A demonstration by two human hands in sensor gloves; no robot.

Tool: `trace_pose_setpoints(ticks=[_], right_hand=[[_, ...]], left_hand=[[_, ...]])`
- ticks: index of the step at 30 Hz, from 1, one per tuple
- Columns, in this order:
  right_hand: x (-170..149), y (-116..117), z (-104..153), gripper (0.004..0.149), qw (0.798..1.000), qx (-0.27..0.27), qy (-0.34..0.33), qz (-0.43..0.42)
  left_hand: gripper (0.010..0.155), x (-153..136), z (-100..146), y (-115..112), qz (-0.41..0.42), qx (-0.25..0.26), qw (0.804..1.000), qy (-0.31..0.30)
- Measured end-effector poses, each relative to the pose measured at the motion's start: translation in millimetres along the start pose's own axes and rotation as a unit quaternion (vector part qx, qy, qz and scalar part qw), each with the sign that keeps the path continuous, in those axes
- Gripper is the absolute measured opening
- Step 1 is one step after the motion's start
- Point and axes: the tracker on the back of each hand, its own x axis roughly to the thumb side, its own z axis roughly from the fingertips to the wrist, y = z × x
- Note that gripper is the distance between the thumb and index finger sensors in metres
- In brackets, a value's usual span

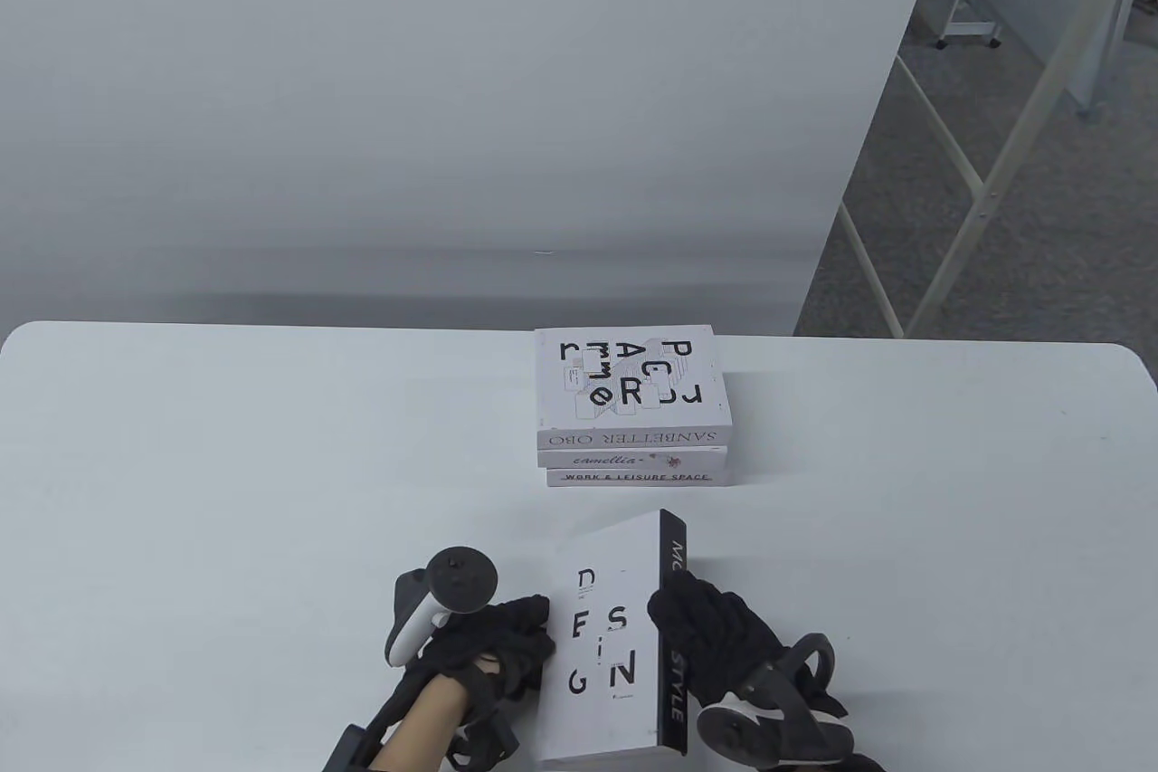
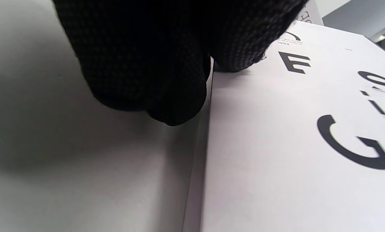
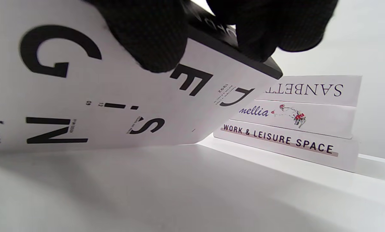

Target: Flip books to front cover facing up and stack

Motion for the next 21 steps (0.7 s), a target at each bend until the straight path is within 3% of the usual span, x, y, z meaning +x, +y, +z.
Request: trace_pose_setpoints(ticks=[6, 10, 15, 21], right_hand=[[-4.8, 3.0, 0.8, 0.078, 1.000, -0.002, 0.010, -0.004], [-7.7, 1.3, 0.6, 0.078, 1.000, -0.004, 0.016, 0.000], [-21.5, -1.3, 2.4, 0.073, 0.996, -0.028, 0.064, -0.050], [-46.8, -4.7, 7.7, 0.073, 0.973, -0.042, 0.151, -0.167]], left_hand=[[0.063, 8.1, 1.8, -0.9, -0.042, 0.006, 0.999, -0.009], [0.066, 24.9, 7.8, 4.7, -0.148, 0.045, 0.988, -0.022], [0.071, 60.8, 26.2, 29.2, -0.273, 0.128, 0.952, -0.060], [0.081, 94.8, 74.8, 71.6, -0.397, 0.243, 0.882, -0.068]])
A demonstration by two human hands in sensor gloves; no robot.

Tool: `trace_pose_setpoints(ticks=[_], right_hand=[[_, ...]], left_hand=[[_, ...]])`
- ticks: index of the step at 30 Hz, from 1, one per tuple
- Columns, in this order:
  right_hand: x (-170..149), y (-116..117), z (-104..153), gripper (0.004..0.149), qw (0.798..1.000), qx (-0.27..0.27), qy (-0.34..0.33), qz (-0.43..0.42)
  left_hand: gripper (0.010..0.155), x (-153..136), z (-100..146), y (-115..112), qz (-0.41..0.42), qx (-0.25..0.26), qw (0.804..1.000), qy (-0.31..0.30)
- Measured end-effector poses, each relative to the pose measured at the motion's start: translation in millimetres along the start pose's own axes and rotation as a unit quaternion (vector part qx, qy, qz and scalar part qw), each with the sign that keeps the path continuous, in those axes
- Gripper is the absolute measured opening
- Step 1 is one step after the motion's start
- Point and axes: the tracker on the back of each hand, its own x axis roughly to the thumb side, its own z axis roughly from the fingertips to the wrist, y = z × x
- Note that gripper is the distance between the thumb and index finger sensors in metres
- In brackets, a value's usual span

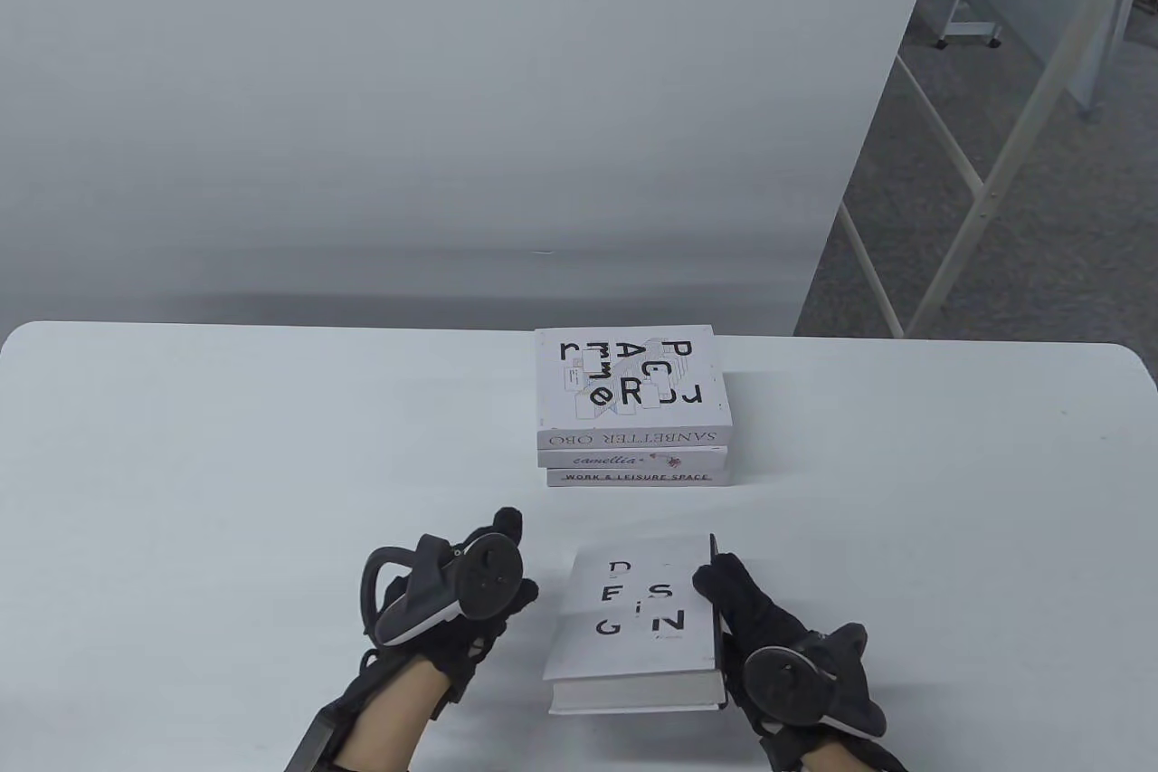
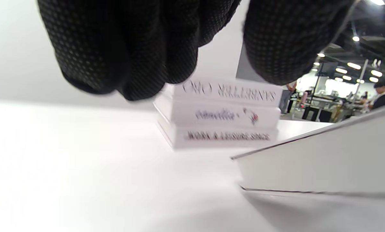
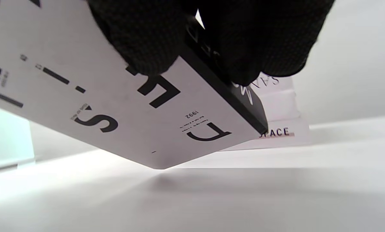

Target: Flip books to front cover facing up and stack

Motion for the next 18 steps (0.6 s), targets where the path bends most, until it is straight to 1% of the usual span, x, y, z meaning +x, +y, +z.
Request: trace_pose_setpoints(ticks=[2, 3, 4, 5, 7, 9, 11, 12, 13, 16, 17, 18], right_hand=[[-7.2, -1.8, -0.7, 0.074, 0.998, 0.000, 0.029, -0.061], [-11.3, -2.7, -1.0, 0.075, 0.994, 0.001, 0.048, -0.103], [-14.2, -3.0, -0.8, 0.075, 0.989, 0.000, 0.063, -0.134], [-17.8, -3.5, -0.5, 0.076, 0.981, -0.002, 0.085, -0.177], [-24.3, -2.6, -1.1, 0.077, 0.957, 0.004, 0.125, -0.261], [-29.9, -0.8, -2.2, 0.077, 0.926, 0.017, 0.154, -0.345], [-32.6, -0.3, -5.7, 0.077, 0.910, 0.024, 0.162, -0.382], [-33.1, -0.3, -7.4, 0.077, 0.906, 0.025, 0.163, -0.389], [-33.9, -0.6, -12.5, 0.077, 0.899, 0.028, 0.167, -0.404], [-32.9, -1.6, -31.9, 0.077, 0.869, 0.024, 0.196, -0.454], [-31.7, -1.7, -42.1, 0.077, 0.856, 0.028, 0.208, -0.472], [-30.8, -2.1, -52.2, 0.077, 0.848, 0.030, 0.218, -0.483]], left_hand=[[0.082, -6.3, 9.2, 18.8, -0.024, 0.044, 0.998, 0.040], [0.084, -8.8, 13.8, 28.3, -0.016, 0.063, 0.997, 0.042], [0.086, -10.1, 17.0, 34.1, -0.011, 0.072, 0.996, 0.044], [0.089, -10.9, 20.8, 41.0, -0.004, 0.075, 0.996, 0.040], [0.094, -11.5, 27.0, 50.4, -0.003, 0.085, 0.996, 0.029], [0.095, -14.6, 31.6, 57.5, -0.013, 0.082, 0.997, 0.004], [0.100, -20.8, 36.9, 62.9, -0.018, 0.087, 0.996, 0.012], [0.101, -22.8, 37.9, 64.7, -0.026, 0.089, 0.996, 0.014], [0.101, -26.3, 39.6, 67.3, -0.035, 0.089, 0.995, 0.017], [0.100, -33.4, 43.1, 72.4, -0.012, 0.083, 0.996, 0.022], [0.100, -35.5, 44.2, 73.8, 0.000, 0.083, 0.996, 0.020], [0.099, -37.6, 45.2, 75.2, 0.007, 0.083, 0.996, 0.019]])
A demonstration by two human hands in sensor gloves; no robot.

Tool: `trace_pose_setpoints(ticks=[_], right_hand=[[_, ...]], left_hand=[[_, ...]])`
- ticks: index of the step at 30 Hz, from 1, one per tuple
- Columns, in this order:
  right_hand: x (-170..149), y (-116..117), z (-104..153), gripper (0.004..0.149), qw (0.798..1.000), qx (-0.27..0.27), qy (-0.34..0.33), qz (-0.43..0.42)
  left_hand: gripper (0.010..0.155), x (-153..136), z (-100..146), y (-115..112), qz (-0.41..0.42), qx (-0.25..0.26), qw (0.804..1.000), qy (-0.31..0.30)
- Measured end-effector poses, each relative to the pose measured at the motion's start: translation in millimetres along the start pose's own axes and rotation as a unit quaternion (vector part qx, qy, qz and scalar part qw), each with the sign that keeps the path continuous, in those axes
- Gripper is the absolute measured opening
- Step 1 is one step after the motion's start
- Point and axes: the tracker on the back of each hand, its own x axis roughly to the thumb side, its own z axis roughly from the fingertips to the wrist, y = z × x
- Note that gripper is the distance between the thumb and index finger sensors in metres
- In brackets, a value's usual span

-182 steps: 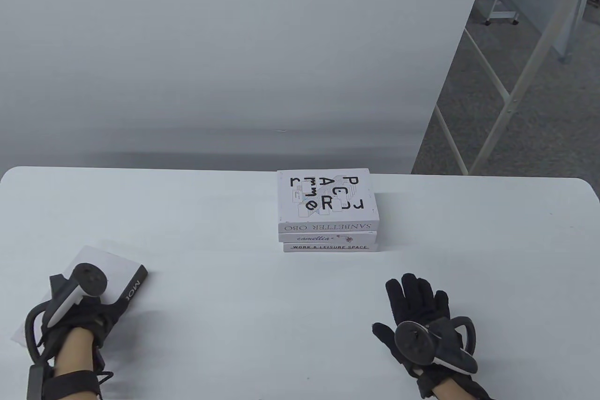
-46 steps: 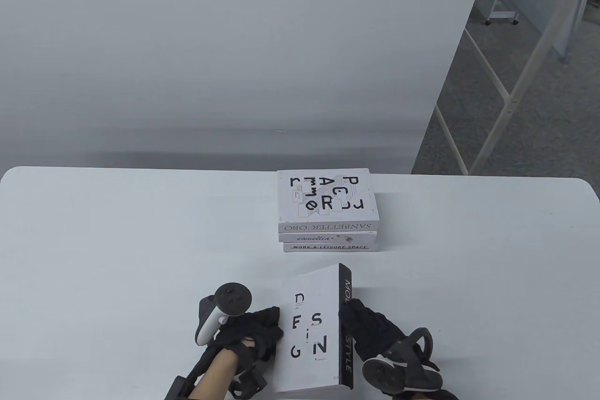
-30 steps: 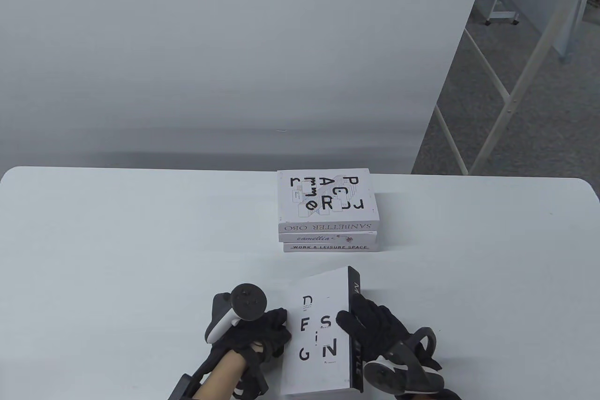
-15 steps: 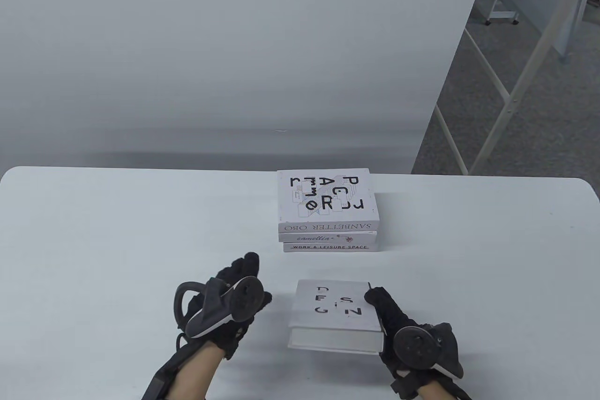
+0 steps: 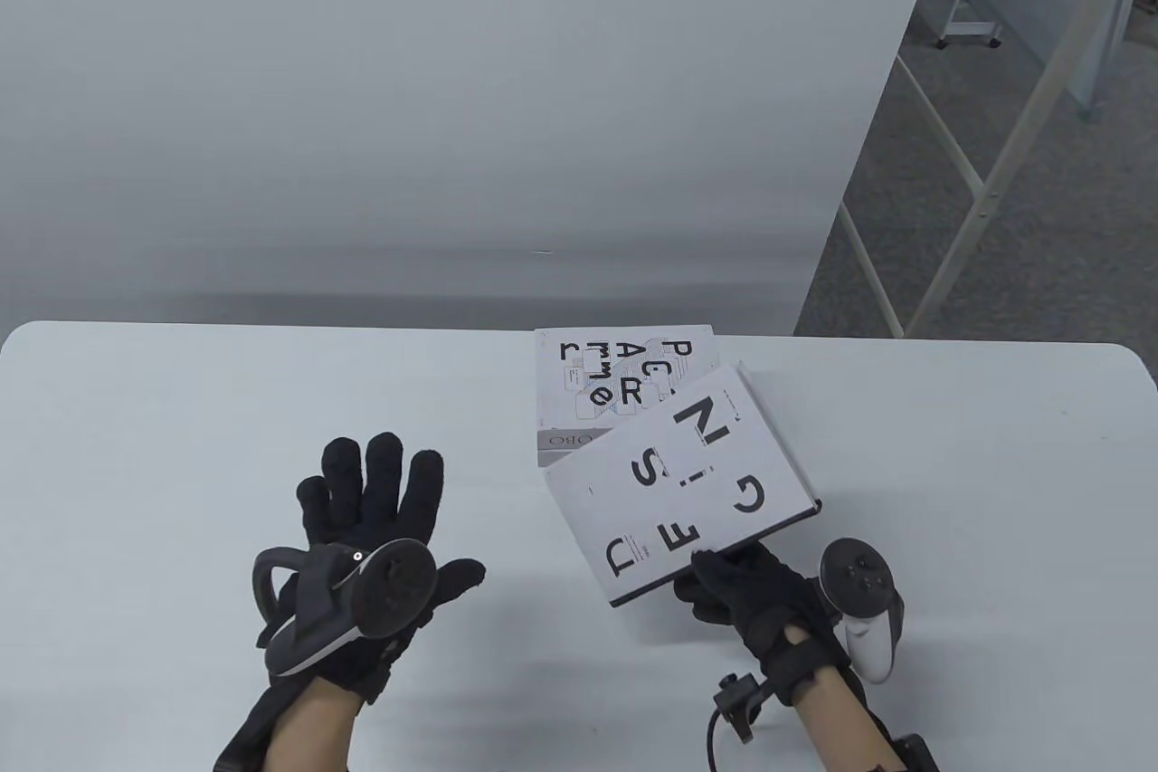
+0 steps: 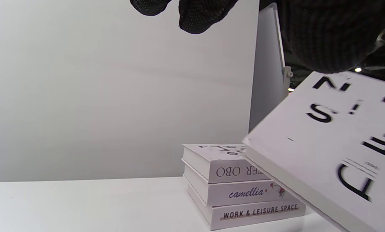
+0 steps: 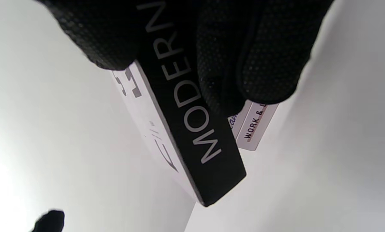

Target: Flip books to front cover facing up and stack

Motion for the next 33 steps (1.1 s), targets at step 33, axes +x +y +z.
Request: trace_pose_setpoints(ticks=[33], right_hand=[[36.3, 62.9, -124.7, 0.076, 0.973, -0.109, 0.173, -0.106]], left_hand=[[0.093, -54.2, 13.8, 14.1, 0.081, 0.014, 0.995, 0.056]])
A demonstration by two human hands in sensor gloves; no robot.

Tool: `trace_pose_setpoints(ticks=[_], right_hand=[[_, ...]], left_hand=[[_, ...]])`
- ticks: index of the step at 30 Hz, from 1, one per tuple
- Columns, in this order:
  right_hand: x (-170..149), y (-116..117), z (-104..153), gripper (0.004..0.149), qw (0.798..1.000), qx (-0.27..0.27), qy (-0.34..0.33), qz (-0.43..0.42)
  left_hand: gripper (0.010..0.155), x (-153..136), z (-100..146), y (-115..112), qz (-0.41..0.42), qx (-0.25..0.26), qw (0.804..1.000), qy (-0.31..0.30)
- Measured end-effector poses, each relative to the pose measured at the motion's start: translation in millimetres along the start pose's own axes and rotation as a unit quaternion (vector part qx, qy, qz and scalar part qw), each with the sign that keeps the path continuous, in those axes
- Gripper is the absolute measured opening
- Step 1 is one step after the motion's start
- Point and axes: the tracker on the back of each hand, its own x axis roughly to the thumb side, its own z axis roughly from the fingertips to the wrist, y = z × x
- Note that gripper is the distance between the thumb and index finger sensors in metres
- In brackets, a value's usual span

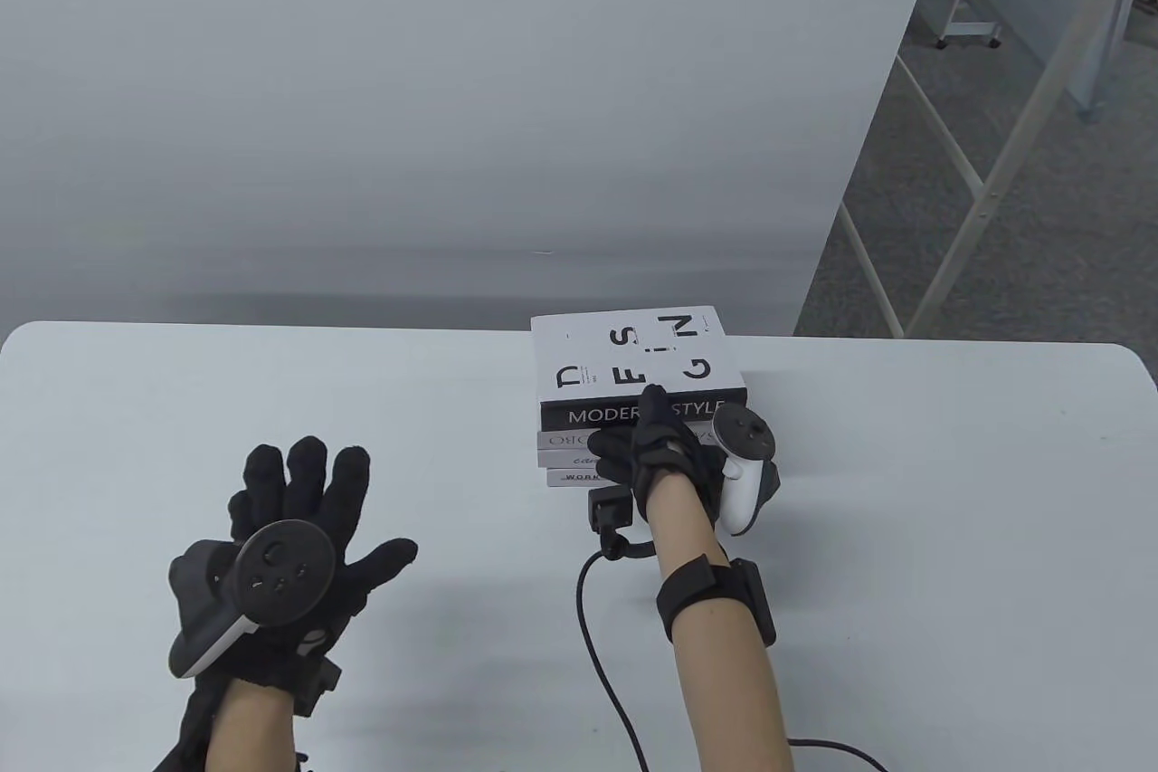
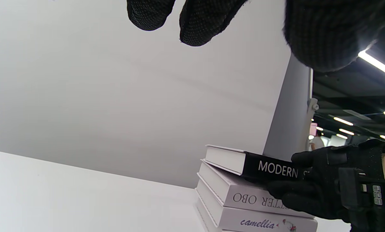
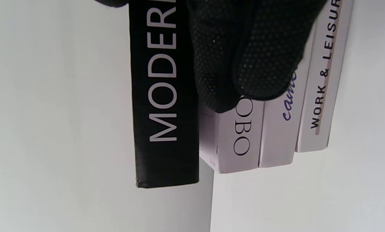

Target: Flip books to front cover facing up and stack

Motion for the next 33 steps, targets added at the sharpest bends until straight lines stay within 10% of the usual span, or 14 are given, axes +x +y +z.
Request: trace_pose_setpoints(ticks=[19, 33], right_hand=[[4.7, 8.3, 12.2, 0.074, 0.994, 0.100, -0.029, -0.013], [5.3, -49.7, 52.5, 0.069, 0.956, 0.074, -0.206, 0.197]], left_hand=[[0.093, 12.0, -7.2, -14.1, -0.018, -0.030, 0.999, -0.011], [0.093, 50.4, -15.0, -41.4, -0.064, -0.055, 0.994, -0.063]])
